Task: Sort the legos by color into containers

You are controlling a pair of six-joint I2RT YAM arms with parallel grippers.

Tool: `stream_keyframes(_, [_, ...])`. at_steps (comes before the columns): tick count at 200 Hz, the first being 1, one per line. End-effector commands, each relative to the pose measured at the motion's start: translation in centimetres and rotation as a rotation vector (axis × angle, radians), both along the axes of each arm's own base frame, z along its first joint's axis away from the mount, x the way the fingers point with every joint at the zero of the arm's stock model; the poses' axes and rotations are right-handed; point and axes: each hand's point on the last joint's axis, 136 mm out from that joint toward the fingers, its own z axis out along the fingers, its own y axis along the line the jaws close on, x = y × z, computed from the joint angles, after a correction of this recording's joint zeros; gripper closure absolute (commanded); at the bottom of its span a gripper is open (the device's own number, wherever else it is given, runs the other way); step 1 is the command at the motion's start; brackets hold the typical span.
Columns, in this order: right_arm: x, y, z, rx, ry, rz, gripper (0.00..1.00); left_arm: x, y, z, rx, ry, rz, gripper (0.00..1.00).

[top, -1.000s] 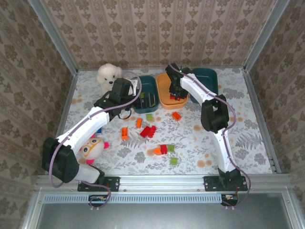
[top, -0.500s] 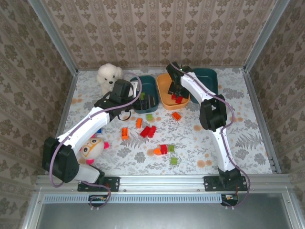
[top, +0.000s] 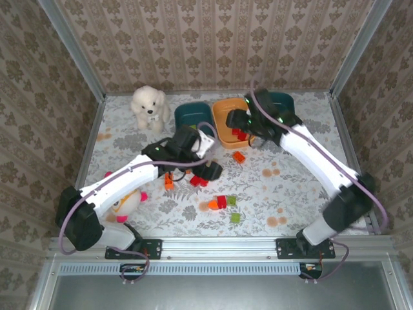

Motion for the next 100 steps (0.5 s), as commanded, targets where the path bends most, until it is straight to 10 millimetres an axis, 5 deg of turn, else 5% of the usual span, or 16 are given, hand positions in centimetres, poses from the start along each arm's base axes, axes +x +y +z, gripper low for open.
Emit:
stream_keyframes(1, [-4.9, 0.1, -2.1, 0.106, 0.033, 0.097, 0.34, -3.5, -0.3, -2.5, 0.109, 0.000, -0.199, 0.12])
stream_keyframes(46, [-17.0, -5.2, -4.2, 0.178, 0.106, 0.079, 0.34, -9.7, -3.4, -5.1, 0.191, -0.023, -0.497, 0.16])
stream_keyframes(100, [-23.4, -7.2, -2.2, 0.363, 0.088, 0.057, 0.29, -14.2, -5.9, -8.3, 0.254, 0.003, -0.675, 0.19])
